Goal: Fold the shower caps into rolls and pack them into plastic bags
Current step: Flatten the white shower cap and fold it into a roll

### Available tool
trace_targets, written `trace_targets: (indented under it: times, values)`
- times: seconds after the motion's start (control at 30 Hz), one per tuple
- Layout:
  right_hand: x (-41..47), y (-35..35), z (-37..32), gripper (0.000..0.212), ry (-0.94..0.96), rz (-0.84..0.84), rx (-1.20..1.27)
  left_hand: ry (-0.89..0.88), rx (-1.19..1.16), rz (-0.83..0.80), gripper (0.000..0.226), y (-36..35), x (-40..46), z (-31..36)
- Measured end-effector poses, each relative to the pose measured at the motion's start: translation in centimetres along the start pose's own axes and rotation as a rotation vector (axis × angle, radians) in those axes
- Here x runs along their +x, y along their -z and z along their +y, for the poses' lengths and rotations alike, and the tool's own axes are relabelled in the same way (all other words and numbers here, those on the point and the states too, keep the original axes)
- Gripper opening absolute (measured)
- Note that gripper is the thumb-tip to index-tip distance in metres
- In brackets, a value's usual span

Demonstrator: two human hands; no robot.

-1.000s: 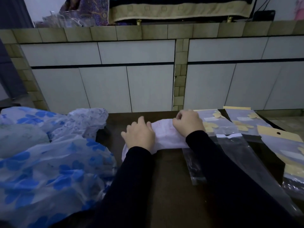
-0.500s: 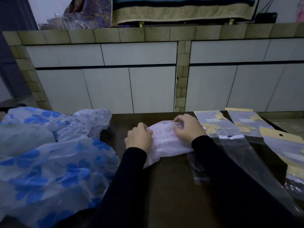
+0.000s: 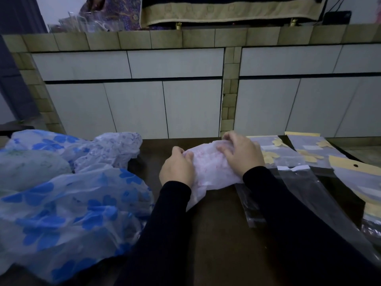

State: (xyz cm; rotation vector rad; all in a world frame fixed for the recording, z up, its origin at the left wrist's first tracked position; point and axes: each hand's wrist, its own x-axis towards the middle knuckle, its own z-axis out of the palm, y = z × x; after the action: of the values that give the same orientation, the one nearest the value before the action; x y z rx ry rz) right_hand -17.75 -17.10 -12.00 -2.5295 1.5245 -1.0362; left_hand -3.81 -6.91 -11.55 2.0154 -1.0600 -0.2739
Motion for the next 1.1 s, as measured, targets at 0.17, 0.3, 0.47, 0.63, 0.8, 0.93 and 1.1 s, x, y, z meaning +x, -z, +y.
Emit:
trace_targets:
  times: [0.17, 0.3, 0.47, 0.63, 0.8, 0.93, 1.1]
  values:
    - [-0.2, -0.2, -1.4, 0.032, 0.010, 0.085, -0.103, 0.108, 0.036, 0.100, 0.033, -0.2, 0.0, -0.5]
    - [-1.4, -1.5, -4.5, 0.036, 0.002, -0.159, -0.146, -0.085, 0.291, 0.135, 0.046, -0.2, 0.0, 0.5]
    - [-1.2, -2.2, -5.4, 0.063, 0.139, -0.513, -0.284, -0.230, 0.394, -0.059, 0.030, -0.8, 0.2, 1.4]
    - [0.4, -4.2, -3.6, 0.054, 0.182, -0.640, -0.344, -0.167, 0.596, -0.362, 0.047, -1.3, 0.6, -0.8]
    - [1.9, -5.0, -2.4, 0.053, 0.172, -0.716, -0.303, -0.085, 0.524, -0.387, 0.057, -1.8, 0.5, -1.5]
    - [2.8, -5.5, -1.7, 0.050, 0.152, -0.687, -0.303, -0.213, 0.570, -0.399, 0.055, -1.7, 0.1, -2.1]
    - [2.9, -5.1, -1.3, 0.051, 0.175, -0.661, -0.210, -0.174, 0.570, -0.449, 0.068, -1.1, -0.4, -1.9]
